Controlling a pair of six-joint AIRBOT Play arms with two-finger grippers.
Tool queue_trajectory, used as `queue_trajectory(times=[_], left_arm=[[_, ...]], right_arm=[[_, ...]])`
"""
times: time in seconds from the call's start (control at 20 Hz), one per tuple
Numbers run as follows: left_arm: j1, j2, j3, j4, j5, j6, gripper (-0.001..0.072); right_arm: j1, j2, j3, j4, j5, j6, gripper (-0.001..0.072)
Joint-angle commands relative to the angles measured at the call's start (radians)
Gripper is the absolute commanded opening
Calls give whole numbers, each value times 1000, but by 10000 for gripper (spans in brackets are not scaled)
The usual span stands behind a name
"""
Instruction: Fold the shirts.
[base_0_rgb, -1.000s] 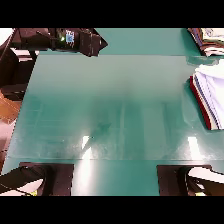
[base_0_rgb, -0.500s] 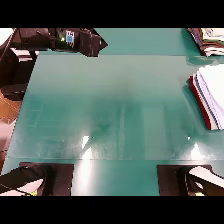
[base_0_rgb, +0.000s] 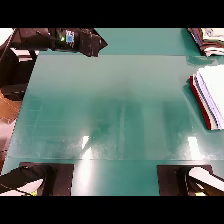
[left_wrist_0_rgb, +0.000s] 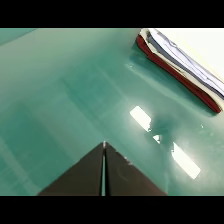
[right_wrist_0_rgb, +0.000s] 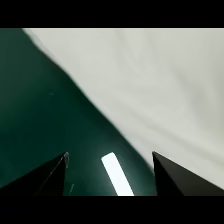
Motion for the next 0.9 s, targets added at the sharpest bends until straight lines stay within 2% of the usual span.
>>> queue_trajectory(times=[0.0, 0.05, 0.15, 0.2, 0.3, 0.35, 0.5, 0.85], left_arm=[[0, 0, 0, 23, 4, 0, 35], [0, 0, 0, 23, 0, -1, 35], [0, 0, 0, 17, 6, -1, 35], [0, 0, 0, 17, 6, -1, 35], [0, 0, 0, 17, 6, -1, 35], [0, 0, 0, 17, 6, -1, 35], [0, 0, 0, 17, 6, -1, 36], [0, 0, 0, 17, 6, -1, 35]], right_arm=[[245, 0, 102, 83, -6, 0, 609], [322, 0, 117, 83, -21, 0, 601], [465, 0, 143, 83, -47, 0, 499], [527, 0, 155, 82, -59, 0, 376], [624, 0, 174, 82, -77, -2, 62], [659, 0, 180, 82, -82, -4, 17], [724, 0, 184, 82, -99, -4, 17], [736, 0, 184, 83, -111, -3, 17]])
